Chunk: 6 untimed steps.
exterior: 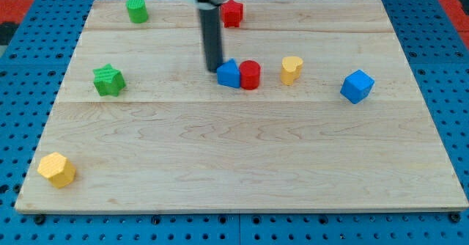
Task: Push the yellow heart to the top of the blue cube
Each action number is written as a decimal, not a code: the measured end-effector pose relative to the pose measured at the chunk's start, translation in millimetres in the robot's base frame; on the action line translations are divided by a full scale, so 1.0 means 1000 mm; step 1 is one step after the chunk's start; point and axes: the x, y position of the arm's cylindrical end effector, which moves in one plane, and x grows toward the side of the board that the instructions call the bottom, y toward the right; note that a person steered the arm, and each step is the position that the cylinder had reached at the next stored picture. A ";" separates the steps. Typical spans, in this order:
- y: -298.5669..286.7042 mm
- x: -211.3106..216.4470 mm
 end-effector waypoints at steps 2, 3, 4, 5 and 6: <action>0.052 0.023; 0.115 0.023; 0.106 0.022; 0.105 0.010; 0.112 -0.006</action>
